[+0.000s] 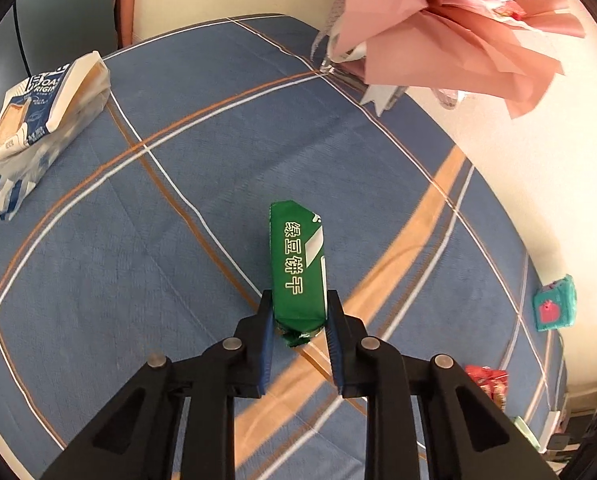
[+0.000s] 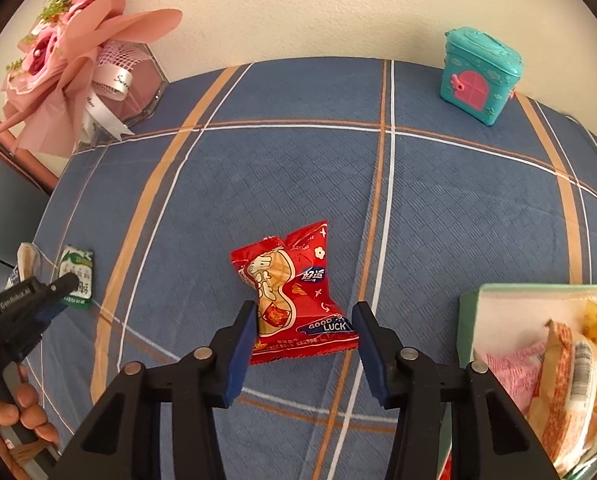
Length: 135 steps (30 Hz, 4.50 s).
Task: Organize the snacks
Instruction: 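Grasp the green biscuit pack with the left gripper while the right gripper grasps the red GOOD LUCK pack, then carry both packs over the tray and lower them inside, then open both grippers to release the packs into the tray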
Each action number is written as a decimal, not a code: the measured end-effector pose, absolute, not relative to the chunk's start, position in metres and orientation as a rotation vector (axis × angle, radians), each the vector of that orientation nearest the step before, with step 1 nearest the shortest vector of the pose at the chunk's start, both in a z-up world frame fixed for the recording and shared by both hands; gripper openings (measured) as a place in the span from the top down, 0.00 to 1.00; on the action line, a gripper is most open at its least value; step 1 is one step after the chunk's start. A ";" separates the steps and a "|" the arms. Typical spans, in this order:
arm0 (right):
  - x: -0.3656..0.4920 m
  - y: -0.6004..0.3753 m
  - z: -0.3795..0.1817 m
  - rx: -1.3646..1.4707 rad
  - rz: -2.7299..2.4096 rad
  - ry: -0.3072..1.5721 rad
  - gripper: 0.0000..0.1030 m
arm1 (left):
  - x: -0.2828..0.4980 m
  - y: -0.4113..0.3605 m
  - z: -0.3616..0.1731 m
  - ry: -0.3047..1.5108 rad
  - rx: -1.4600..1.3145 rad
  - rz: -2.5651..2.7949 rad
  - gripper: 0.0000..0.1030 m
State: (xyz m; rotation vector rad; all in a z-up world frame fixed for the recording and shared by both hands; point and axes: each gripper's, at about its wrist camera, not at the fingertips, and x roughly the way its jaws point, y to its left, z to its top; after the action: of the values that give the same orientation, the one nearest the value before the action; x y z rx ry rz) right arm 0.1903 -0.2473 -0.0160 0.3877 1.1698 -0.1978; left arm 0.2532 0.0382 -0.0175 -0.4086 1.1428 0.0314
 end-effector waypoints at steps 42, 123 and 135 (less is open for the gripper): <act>-0.014 -0.294 0.080 0.624 -0.306 0.895 0.52 | 0.101 -0.133 0.083 1.016 -0.124 -0.395 0.77; -0.110 -0.450 0.005 0.694 -0.809 1.165 0.36 | 0.022 -0.277 0.029 1.219 0.199 -0.683 0.76; -0.100 -0.441 0.023 0.638 -0.777 1.114 0.19 | 0.027 -0.270 0.034 1.169 0.240 -0.598 0.48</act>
State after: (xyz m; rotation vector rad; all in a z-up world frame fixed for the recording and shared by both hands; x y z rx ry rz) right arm -0.1003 -0.4414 0.0229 0.6377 1.1139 -0.7766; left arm 0.0269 -0.2700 0.0341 0.2401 1.1687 -0.5982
